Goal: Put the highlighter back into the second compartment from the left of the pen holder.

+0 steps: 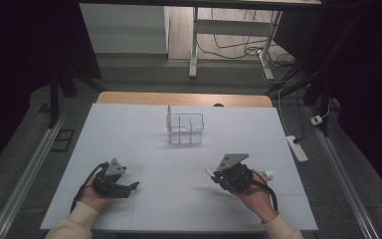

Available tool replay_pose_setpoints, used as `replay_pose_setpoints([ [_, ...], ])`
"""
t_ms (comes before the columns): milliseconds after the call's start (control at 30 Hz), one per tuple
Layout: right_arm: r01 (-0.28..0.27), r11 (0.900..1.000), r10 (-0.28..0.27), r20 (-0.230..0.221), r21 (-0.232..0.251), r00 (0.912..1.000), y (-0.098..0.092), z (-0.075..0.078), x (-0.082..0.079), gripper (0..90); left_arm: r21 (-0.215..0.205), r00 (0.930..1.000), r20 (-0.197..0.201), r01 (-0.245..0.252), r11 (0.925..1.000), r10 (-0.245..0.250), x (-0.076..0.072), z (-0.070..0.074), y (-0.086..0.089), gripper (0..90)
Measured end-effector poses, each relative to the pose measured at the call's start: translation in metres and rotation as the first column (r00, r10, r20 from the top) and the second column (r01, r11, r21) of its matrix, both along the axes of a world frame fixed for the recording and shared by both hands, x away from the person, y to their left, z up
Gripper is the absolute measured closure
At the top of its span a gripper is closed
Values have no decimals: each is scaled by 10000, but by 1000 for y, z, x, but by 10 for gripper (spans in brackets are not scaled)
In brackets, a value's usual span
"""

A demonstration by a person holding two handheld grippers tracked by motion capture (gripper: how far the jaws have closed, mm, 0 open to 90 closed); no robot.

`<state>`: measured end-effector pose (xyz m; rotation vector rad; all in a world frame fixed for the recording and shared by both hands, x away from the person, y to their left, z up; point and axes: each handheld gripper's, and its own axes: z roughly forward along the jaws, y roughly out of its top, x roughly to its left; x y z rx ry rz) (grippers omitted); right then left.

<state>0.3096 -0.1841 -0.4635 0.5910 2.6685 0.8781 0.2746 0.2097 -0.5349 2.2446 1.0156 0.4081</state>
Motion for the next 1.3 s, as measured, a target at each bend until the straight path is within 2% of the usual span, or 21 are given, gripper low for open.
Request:
replay_pose_setpoints([
  [567,71,9999,-73,209,105,9998,-2,4,0,775,47,10000,-49,14,10000,-14,0,0,0,253],
  [967,441,9977,-467,508,518,9976,-12,14,2,775,58,10000,-48,3,10000,-3,0,0,0,253],
  [1300,544,9954,-608,799,795,9949,-13,20,4,775,16,10000,-31,-12,10000,12,0,0,0,253],
])
